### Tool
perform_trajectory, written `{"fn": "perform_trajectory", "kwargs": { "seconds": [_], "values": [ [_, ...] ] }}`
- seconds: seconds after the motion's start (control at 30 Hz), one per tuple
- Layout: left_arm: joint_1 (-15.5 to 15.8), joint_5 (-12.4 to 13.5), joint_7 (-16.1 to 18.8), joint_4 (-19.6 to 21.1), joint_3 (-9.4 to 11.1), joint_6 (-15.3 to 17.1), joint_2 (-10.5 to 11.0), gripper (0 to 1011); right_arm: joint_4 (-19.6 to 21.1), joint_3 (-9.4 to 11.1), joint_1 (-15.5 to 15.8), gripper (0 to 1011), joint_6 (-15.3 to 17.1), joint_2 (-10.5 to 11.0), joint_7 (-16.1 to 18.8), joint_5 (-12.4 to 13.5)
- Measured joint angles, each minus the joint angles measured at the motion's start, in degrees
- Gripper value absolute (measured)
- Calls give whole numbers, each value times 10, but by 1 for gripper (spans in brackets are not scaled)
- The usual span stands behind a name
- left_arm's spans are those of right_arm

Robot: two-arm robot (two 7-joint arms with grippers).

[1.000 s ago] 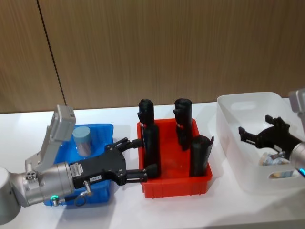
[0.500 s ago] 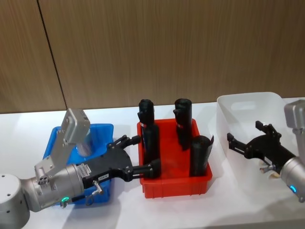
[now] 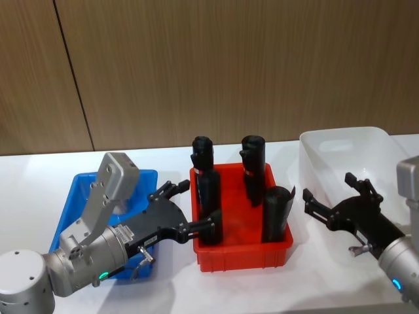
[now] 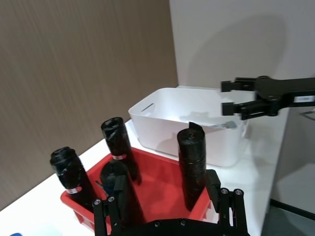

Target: Pick the cotton swabs from the blue box and place them into the white box.

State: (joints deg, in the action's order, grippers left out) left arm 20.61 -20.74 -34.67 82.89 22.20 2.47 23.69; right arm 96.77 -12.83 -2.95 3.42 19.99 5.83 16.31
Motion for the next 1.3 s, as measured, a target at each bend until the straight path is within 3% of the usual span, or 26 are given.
{"fn": "perform_trajectory", "kwargs": {
  "seconds": [0.37, 1.3],
  "values": [
    [-18, 24, 85, 26, 10, -4, -5, 1004, 42, -1, 36, 1002, -14, -6, -19, 2],
    [-61, 80, 295, 89, 34, -15, -16, 1004, 45, -1, 38, 1001, -15, -6, -20, 2]
  ]
}}
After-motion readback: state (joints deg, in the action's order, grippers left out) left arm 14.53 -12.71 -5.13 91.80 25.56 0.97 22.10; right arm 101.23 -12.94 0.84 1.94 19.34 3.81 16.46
